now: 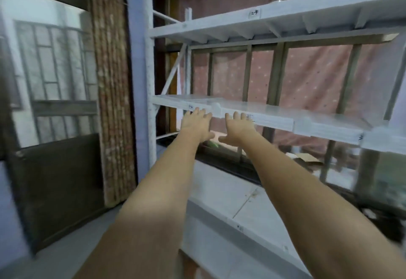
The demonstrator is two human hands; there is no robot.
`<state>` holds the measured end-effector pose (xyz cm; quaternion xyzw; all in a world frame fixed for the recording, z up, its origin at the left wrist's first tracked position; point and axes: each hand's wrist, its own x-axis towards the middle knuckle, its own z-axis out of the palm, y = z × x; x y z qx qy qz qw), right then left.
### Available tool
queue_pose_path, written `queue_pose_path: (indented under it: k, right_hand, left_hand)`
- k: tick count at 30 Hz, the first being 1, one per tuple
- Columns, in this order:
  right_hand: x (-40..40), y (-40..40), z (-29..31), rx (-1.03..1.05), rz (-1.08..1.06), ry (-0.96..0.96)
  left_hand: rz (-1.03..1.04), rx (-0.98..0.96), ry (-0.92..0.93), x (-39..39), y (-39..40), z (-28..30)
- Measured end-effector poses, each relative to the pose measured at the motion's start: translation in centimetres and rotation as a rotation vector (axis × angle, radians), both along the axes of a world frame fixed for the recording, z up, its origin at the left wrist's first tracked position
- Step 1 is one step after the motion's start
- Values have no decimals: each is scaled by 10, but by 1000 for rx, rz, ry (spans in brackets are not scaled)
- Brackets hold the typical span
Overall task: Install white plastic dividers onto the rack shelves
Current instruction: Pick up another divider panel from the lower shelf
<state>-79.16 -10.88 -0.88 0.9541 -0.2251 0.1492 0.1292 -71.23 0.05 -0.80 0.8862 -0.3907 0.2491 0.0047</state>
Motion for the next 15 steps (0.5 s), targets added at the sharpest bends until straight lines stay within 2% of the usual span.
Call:
queue_pose_path:
  k: [8, 15]
  right_hand:
    - [102, 92, -14, 37, 252, 38]
    - [183, 143, -7, 19, 311, 19]
  left_hand:
    - [259, 55, -11, 75, 108, -13]
    - [356, 87, -11, 146, 163, -11]
